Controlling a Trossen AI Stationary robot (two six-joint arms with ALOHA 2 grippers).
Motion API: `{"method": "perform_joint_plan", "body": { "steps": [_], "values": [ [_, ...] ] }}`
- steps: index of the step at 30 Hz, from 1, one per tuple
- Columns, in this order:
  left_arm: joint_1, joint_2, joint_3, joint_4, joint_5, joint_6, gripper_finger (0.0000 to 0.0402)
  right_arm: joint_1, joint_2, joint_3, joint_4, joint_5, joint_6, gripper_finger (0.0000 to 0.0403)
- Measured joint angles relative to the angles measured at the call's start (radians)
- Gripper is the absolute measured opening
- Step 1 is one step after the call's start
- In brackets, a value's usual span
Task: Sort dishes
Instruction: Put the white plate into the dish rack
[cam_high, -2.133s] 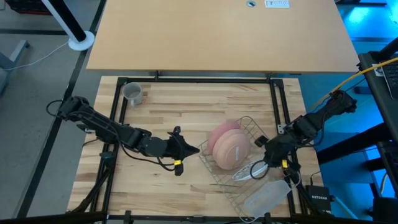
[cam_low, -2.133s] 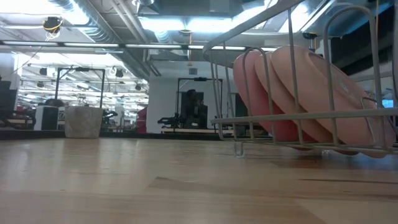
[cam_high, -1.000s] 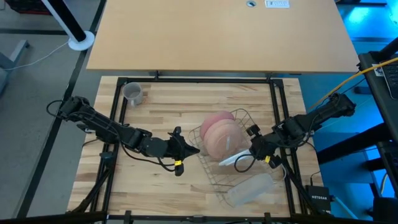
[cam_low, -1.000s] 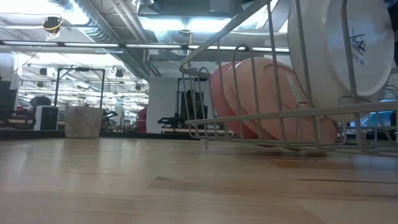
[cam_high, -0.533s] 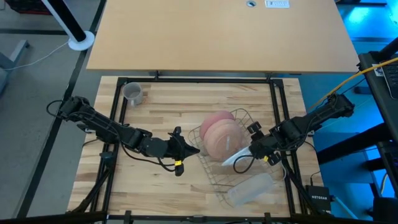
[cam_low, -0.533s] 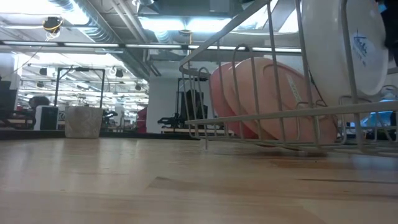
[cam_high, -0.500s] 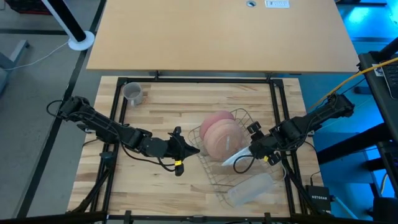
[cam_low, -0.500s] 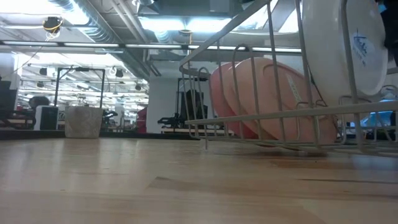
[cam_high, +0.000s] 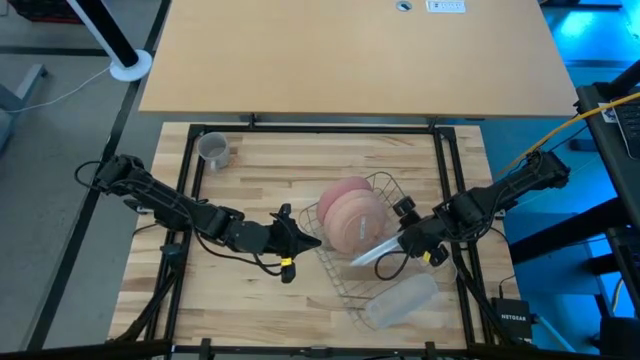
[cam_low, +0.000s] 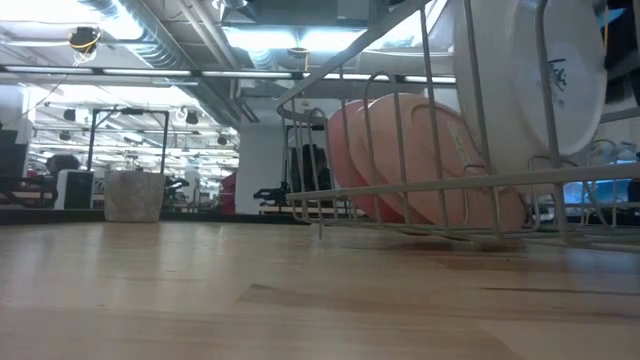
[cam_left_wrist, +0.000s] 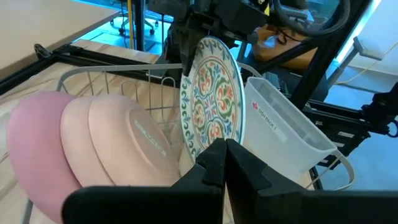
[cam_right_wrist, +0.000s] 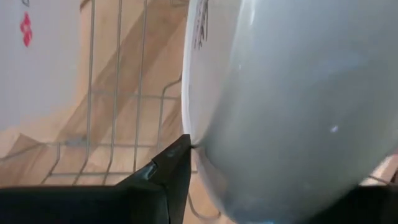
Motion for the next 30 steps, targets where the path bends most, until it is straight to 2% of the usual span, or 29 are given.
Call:
{"method": "perform_joint_plan", "body": {
  "steps": [3,5,10,13,18,24,30],
  "values": [
    [-0.005,0.0,-0.001,0.023,0.0,-0.002,0.0,0.0,0.0,0.0,-0.007,0.007,0.0,0.0159],
    [-0.01,0.019,-0.001,0.128,0.0,0.007,0.0,0.0,-0.001,0.0,0.007,0.009,0.0,0.0159],
    [-0.02,0.127,-0.001,0.419,0.012,0.146,0.0,0.0,-0.001,0.0,0.007,0.012,0.0,0.0159],
    [-0.013,0.188,-0.001,0.473,0.012,0.169,0.0,0.0,-0.001,0.0,0.007,0.012,0.0,0.0159],
    [0.02,0.272,-0.001,0.538,0.012,0.12,0.0006,0.0,-0.001,0.0,0.006,0.012,0.0,0.0159],
    [0.056,0.323,-0.001,0.61,0.013,0.114,0.0068,0.0,-0.001,0.0,0.007,0.013,0.0,0.0159],
    [0.072,0.333,0.0,0.606,0.102,0.038,0.0124,0.0,-0.001,0.0,0.017,0.013,0.0,0.0159]
  ]
}}
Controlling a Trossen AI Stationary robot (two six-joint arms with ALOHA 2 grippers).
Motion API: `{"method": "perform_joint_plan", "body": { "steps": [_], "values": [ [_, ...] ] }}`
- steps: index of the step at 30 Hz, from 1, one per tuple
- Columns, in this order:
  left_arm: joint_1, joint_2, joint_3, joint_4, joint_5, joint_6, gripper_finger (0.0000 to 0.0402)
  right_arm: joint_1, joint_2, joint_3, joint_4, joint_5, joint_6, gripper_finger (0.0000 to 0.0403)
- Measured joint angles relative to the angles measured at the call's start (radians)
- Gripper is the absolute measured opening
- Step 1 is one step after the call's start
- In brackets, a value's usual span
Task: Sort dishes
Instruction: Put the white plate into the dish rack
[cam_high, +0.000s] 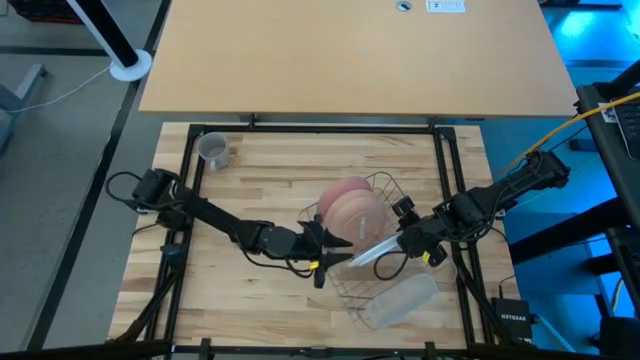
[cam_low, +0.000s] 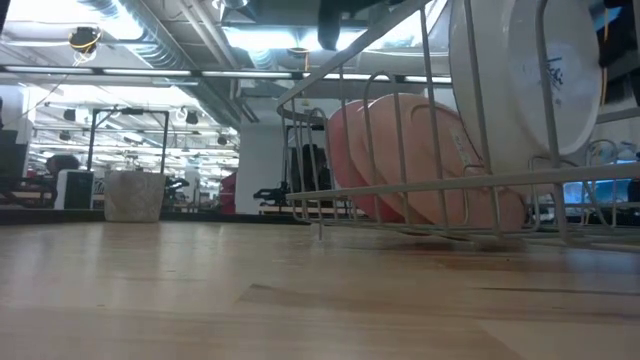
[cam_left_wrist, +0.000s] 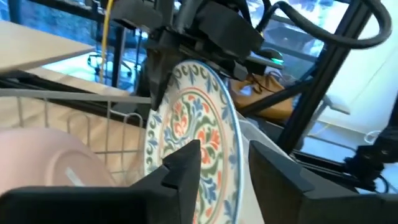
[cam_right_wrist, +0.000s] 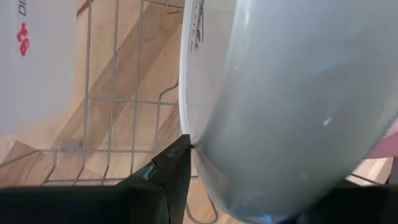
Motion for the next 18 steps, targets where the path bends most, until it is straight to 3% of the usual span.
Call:
{"method": "perform_joint_plan", "body": {
  "steps": [5,18],
  "values": [
    [-0.005,0.007,0.001,-0.011,0.008,-0.008,0.0139,0.0,0.0,0.0,0.015,0.003,0.0,0.0159],
    [-0.011,0.031,0.004,-0.005,0.01,-0.011,0.0131,0.0,0.0,0.0,0.029,0.008,0.0,0.0159]
  ]
}}
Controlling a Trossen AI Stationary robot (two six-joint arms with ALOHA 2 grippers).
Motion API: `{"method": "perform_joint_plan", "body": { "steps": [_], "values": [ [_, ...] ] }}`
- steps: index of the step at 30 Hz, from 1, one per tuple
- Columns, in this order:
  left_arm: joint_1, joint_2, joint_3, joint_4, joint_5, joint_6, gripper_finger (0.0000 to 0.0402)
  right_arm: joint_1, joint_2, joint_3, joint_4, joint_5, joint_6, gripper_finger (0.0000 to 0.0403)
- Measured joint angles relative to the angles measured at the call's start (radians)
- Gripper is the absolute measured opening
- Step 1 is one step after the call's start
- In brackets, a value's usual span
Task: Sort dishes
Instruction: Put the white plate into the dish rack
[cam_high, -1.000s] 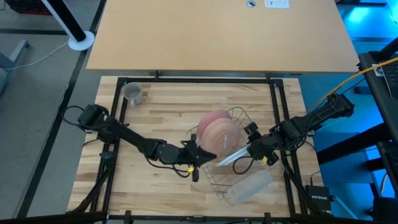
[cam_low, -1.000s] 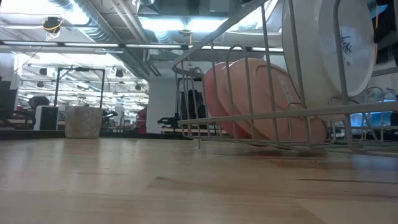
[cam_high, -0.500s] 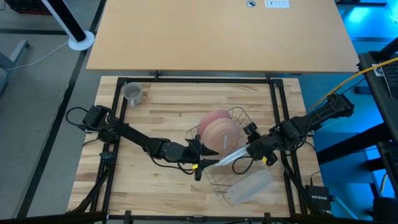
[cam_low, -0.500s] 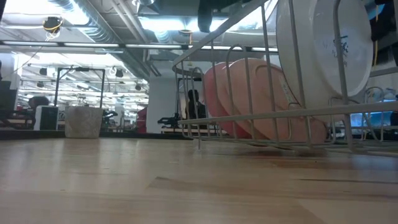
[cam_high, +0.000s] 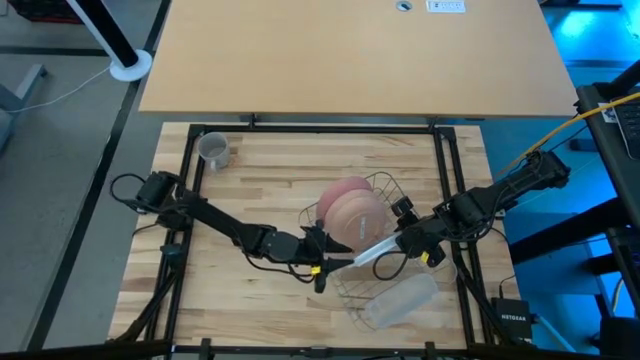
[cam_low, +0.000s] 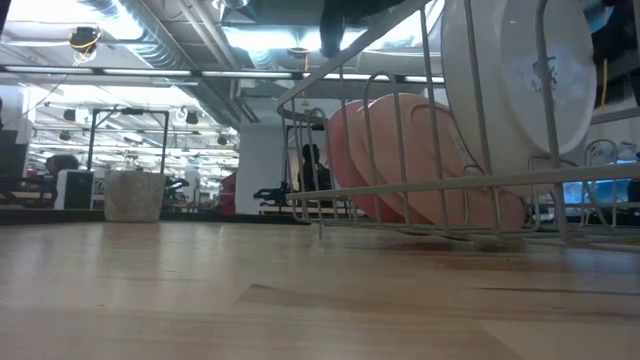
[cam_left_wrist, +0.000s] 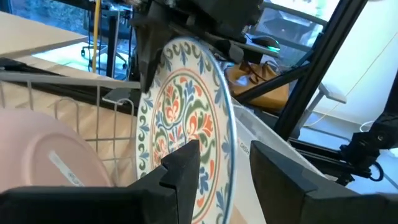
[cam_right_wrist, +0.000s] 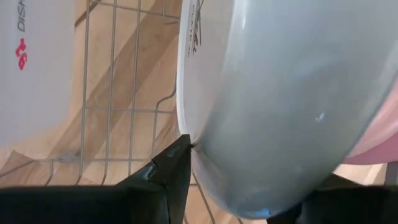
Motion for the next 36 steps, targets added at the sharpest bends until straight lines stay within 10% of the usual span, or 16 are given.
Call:
{"method": "perform_joint_plan", "body": {
  "steps": [36],
  "values": [
    [0.059,0.122,0.102,-0.003,-0.033,-0.247,0.0033,0.0,0.009,0.0,-0.018,0.122,0.202,0.0196]
  ]
}}
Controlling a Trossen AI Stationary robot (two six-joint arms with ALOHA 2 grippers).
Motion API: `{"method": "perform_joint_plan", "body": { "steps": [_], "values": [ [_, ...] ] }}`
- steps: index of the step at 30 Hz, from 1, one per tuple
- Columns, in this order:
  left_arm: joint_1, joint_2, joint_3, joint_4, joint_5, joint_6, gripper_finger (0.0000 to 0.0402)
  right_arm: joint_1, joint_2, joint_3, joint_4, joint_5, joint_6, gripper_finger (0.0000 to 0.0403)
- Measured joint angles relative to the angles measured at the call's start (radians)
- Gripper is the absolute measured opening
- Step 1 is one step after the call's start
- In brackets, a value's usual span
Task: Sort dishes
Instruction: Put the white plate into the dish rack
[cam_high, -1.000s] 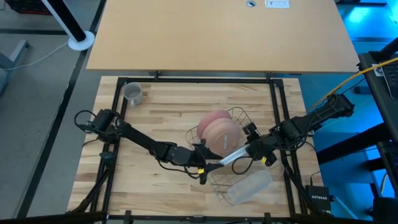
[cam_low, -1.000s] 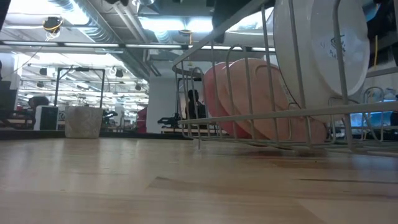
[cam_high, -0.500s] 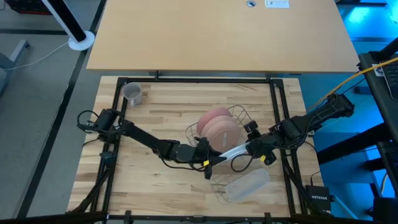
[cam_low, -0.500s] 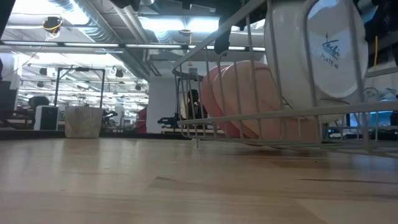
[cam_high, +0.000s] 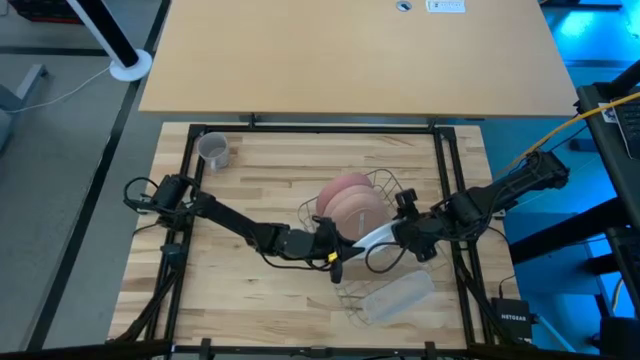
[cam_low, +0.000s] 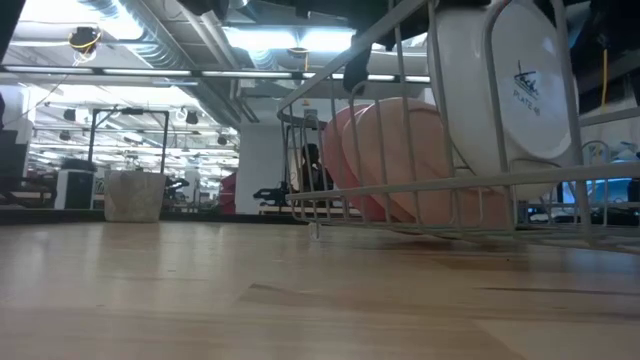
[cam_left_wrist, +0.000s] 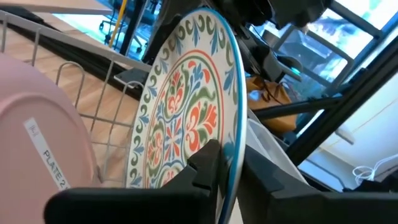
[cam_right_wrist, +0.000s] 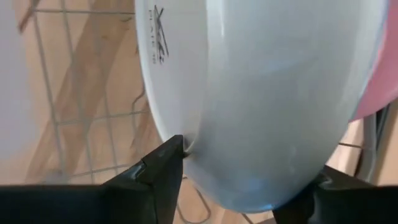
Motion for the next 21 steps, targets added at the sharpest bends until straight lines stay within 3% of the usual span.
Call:
{"method": "perform_joint_plan", "body": {
  "steps": [15,21],
  "values": [
    [0.016,0.0,0.004,-0.048,0.016,-0.131,0.0036,-0.001,0.002,0.005,-0.053,0.017,-0.032,0.0212],
    [0.015,0.0,0.001,-0.044,0.01,-0.135,0.0037,-0.001,0.002,0.059,-0.096,-0.021,-0.051,0.0211]
  ]
}}
